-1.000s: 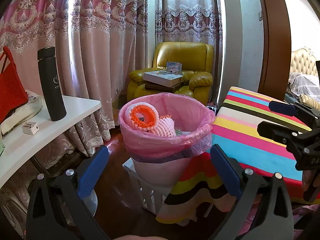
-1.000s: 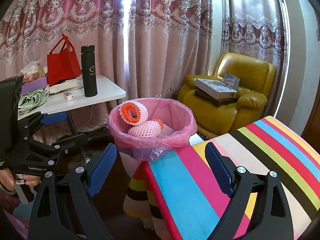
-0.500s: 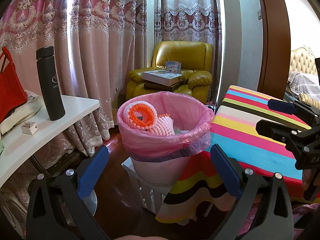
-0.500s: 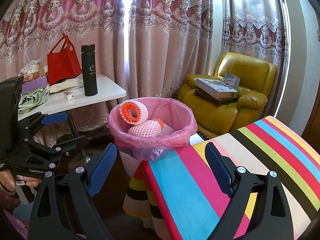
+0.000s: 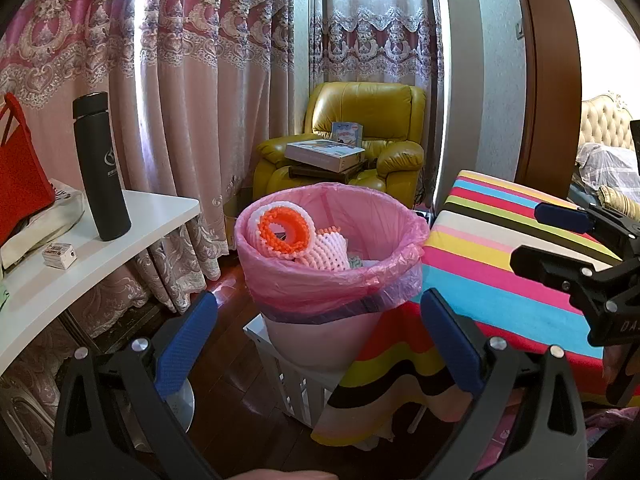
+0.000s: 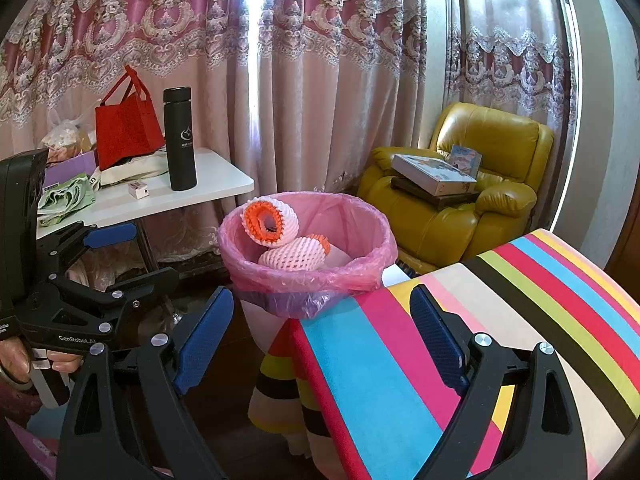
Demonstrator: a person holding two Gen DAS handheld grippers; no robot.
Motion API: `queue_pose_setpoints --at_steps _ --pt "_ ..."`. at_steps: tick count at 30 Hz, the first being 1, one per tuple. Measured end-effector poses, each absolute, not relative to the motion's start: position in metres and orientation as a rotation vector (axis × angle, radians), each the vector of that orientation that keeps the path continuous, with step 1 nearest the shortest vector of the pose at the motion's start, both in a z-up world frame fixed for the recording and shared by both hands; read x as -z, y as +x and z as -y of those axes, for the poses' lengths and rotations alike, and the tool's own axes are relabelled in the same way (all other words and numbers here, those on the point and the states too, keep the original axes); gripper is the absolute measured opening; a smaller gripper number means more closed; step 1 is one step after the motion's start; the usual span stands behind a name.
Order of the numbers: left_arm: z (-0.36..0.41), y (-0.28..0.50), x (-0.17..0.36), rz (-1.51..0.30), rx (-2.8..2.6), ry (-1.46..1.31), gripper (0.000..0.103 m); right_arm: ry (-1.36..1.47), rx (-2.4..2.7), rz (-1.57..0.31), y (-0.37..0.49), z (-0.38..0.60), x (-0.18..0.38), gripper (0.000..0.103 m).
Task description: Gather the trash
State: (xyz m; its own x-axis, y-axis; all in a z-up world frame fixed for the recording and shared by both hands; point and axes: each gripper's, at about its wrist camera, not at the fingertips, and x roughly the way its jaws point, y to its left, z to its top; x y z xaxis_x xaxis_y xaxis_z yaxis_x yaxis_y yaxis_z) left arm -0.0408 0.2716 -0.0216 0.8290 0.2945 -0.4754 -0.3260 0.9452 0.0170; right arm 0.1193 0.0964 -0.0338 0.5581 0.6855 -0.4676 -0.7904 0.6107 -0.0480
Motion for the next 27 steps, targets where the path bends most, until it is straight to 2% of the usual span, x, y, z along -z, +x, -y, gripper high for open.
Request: queue_pose_setpoints --at_steps 27 --pt "-0.2724 -0.0406 0.0212 -0.494 -0.329 -0.066 0.098 -0.265 -0.885 -0.433 0.1182 -0.0963 0.0361 0.085"
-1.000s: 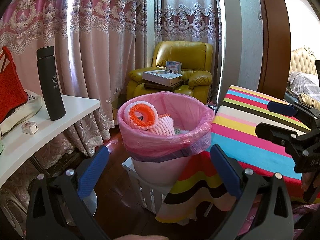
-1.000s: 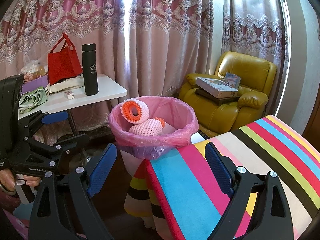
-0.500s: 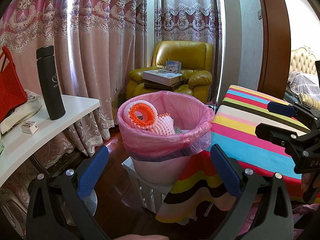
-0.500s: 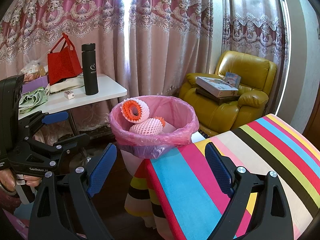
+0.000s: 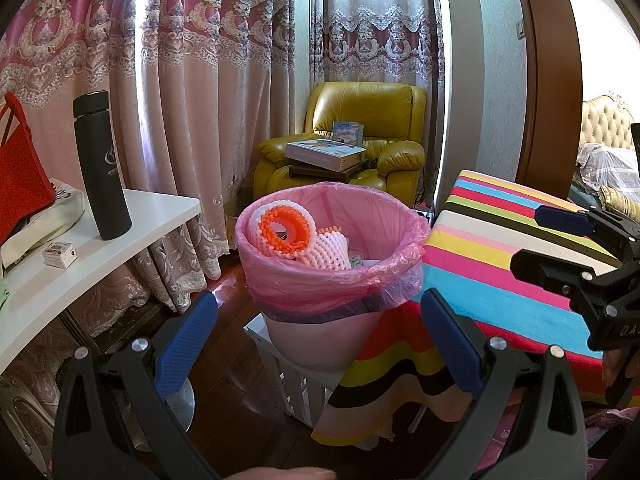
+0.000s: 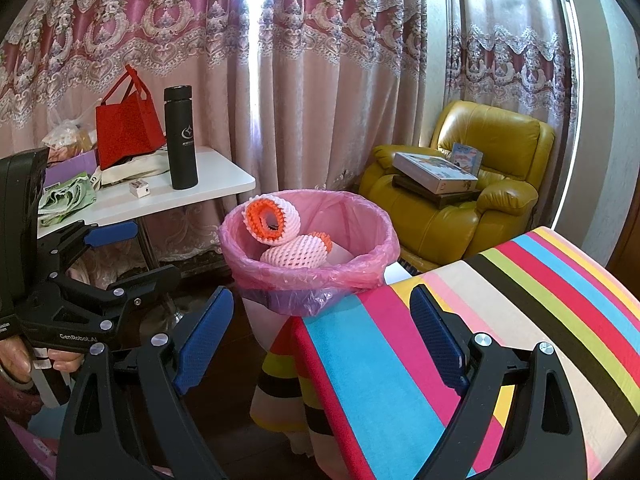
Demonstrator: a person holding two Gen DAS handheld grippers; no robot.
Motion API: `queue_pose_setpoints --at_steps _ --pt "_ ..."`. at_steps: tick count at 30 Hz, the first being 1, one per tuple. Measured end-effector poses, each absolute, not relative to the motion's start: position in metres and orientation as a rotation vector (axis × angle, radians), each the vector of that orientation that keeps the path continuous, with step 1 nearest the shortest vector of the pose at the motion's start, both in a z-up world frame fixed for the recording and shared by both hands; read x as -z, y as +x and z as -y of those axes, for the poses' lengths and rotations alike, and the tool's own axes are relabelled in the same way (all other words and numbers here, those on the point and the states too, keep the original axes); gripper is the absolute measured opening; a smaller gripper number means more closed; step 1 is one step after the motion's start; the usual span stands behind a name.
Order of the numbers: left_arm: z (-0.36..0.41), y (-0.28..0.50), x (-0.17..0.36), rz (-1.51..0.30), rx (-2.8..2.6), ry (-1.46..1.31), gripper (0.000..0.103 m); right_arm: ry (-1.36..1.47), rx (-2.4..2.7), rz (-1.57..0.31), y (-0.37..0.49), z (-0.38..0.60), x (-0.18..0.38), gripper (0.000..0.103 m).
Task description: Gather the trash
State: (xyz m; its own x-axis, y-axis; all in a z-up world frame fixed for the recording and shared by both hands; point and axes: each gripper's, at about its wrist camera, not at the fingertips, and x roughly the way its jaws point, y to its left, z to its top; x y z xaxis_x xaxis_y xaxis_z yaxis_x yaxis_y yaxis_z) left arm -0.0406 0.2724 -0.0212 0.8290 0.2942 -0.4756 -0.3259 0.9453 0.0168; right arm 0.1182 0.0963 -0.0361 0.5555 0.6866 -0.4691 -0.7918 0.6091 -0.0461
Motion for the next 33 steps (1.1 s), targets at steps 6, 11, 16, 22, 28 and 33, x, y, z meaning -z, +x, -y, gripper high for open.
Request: queue_pose_setpoints --at_steps 6,11,16,22,28,33 --pt "-0.273 -0.041 0.021 -0.494 -0.329 -0.067 0.098 -0.264 -0.886 -0.434 0.117 -0.096 0.038 0.085" --pt "-0.273 -0.041 0.022 -0.494 -0.331 -0.068 0.098 -0.264 -0.886 -0.435 0.117 -0.097 0.038 0.085" --pt "-0.273 -0.042 0.027 -0.499 -0.324 -0.070 0.098 -0.266 -0.887 -0.436 0.116 -0.097 0.039 0.085" --pt "-0.273 -0.039 0.027 -0.515 -0.326 -0.074 0.098 -0.265 -0.881 -0.432 0.115 -0.095 0.039 0.085" --pt "-0.263 -0.027 0.025 -0.539 -0.289 -0.083 0.098 -0.228 -0.820 -0.425 0.118 -0.062 0.031 0.085" --pt "-0.233 -0.014 0.026 -0.559 -0.226 -0.022 0.098 -0.197 -0.646 -0.457 0.130 0.008 0.025 0.085"
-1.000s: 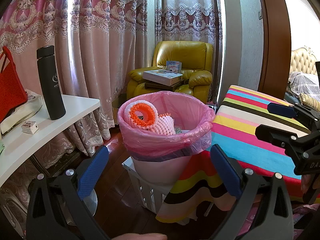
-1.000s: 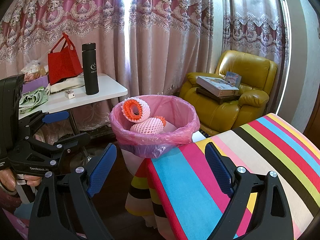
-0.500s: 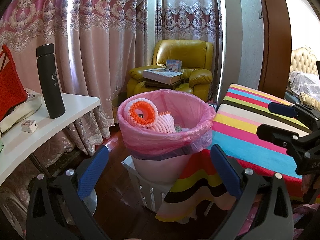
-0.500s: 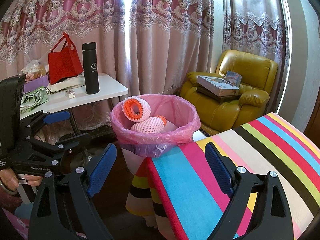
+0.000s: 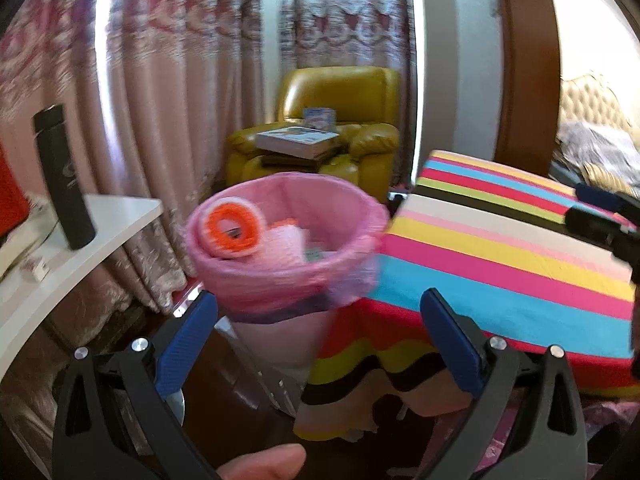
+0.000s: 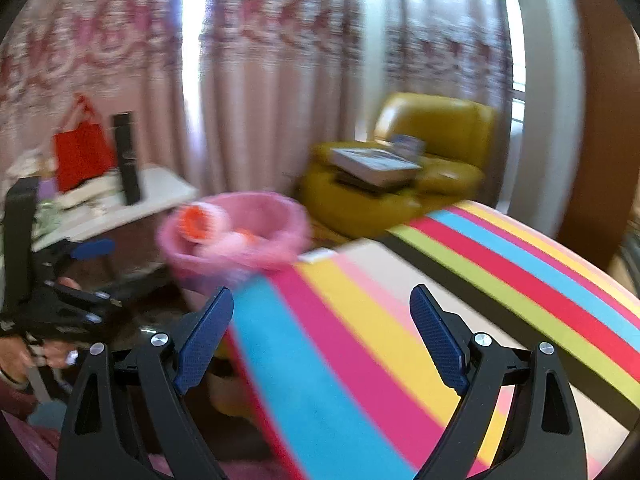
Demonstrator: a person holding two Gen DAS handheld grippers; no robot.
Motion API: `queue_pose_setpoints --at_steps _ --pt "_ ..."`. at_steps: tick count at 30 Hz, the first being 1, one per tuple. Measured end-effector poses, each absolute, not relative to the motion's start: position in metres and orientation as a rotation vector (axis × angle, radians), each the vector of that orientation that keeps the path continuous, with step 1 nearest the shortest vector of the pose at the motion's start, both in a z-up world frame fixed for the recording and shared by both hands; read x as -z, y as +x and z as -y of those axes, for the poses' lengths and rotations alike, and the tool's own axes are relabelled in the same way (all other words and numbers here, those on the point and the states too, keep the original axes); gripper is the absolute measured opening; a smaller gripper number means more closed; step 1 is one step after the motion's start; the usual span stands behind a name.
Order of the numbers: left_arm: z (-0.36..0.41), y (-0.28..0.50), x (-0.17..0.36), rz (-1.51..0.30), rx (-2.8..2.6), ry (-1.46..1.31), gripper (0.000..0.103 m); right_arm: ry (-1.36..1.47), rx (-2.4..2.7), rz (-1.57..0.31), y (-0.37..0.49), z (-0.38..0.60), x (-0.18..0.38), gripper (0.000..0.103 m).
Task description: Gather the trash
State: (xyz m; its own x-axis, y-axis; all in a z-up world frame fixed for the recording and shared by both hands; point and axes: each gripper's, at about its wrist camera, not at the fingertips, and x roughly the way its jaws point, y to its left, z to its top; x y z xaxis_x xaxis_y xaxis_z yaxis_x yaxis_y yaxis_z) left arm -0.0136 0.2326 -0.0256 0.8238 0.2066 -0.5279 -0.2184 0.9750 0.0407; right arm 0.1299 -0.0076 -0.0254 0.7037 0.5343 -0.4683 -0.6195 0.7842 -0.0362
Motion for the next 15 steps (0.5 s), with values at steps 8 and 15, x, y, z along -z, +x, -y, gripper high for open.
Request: queue_pose_setpoints --at_steps 8,15 --pt "-0.197 0.006 0.045 -0.624 -0.122 -0.011 0.098 -0.055 0.001 -0.688 0.180 0.251 0.066 0.085" --pt "-0.202 0.012 0.051 -0.638 -0.119 -0.059 0.098 0.088 0.388 -0.812 0.197 0.417 0.098 0.085"
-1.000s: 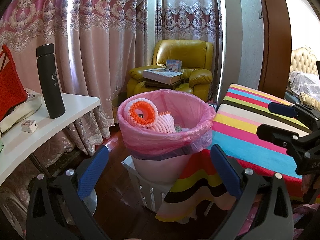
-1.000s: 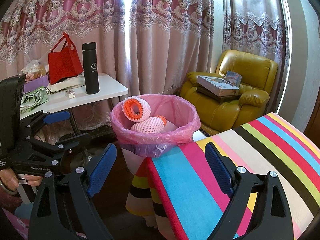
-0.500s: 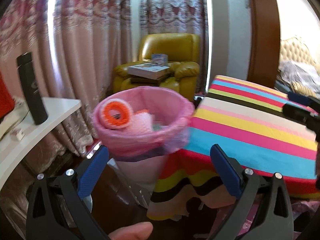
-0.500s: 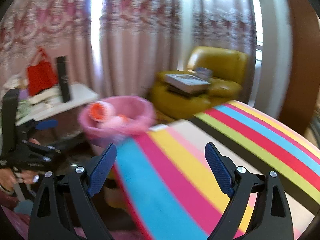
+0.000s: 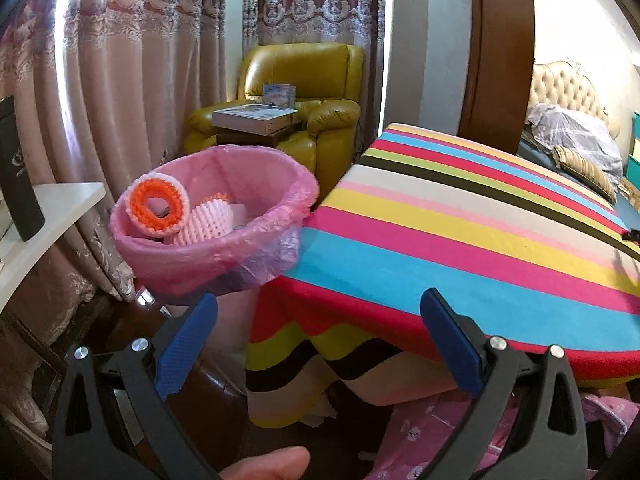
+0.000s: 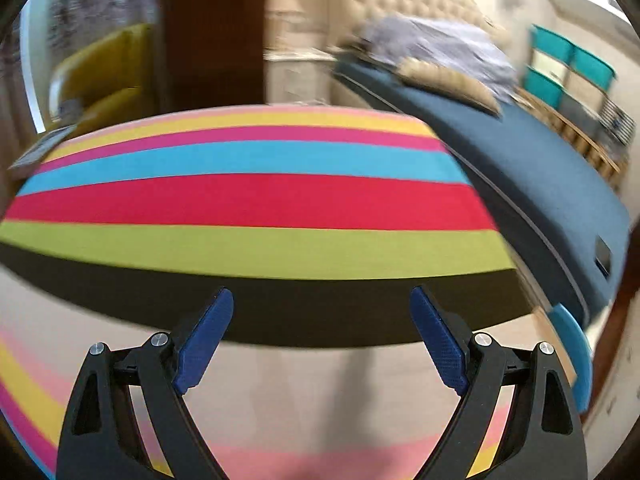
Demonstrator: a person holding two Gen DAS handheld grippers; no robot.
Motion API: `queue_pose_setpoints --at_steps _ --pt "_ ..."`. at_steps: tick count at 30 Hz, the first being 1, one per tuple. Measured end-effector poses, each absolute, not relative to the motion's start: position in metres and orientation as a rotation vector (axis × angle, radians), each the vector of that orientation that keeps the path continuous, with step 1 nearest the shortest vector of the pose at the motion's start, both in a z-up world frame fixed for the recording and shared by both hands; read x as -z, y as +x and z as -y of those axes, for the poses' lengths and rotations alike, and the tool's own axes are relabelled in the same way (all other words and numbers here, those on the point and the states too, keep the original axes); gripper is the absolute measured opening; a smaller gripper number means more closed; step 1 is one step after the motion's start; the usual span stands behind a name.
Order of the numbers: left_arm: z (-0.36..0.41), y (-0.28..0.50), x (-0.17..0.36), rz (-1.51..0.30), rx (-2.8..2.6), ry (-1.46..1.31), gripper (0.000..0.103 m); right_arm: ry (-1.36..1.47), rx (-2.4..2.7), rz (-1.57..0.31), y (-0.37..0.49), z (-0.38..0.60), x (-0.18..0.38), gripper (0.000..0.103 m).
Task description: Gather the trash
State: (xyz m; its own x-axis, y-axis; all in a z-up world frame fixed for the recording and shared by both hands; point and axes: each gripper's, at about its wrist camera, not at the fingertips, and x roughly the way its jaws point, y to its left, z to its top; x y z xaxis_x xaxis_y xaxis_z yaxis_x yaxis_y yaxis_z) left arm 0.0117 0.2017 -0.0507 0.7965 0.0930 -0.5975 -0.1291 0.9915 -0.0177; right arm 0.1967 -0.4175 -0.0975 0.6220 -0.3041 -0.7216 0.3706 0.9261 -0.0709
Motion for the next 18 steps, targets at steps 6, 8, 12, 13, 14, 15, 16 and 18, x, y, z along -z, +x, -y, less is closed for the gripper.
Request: queue_pose_setpoints --at_steps 6,8,12,13,14,15,16,18 --pt "-0.232 0.006 0.055 -0.639 -0.196 -0.116 0.098 0.207 0.372 -0.874 0.190 0.451 0.117 0.086" --pt "-0.246 0.000 0.056 -0.629 -0.232 -0.137 0.098 0.196 0.377 -0.878 0.186 0.449 0.118 0.085" --pt "-0.273 -0.015 0.056 -0.599 -0.327 -0.153 0.098 0.197 0.376 -0.880 0.184 0.442 0.114 0.086" --pt "-0.279 -0.019 0.056 -0.590 -0.355 -0.151 0.098 0.195 0.377 -0.880 0.181 0.441 0.115 0.086" --pt "-0.285 -0.022 0.055 -0.582 -0.375 -0.149 0.098 0.196 0.377 -0.880 0.189 0.444 0.114 0.086" --pt "-0.289 -0.026 0.055 -0.575 -0.393 -0.146 0.098 0.198 0.376 -0.881 0.194 0.446 0.113 0.086" --pt "-0.295 -0.028 0.055 -0.568 -0.416 -0.144 0.098 0.196 0.377 -0.881 0.194 0.446 0.113 0.086" --pt "-0.305 -0.029 0.055 -0.561 -0.444 -0.149 0.098 0.197 0.377 -0.881 0.194 0.448 0.114 0.086"
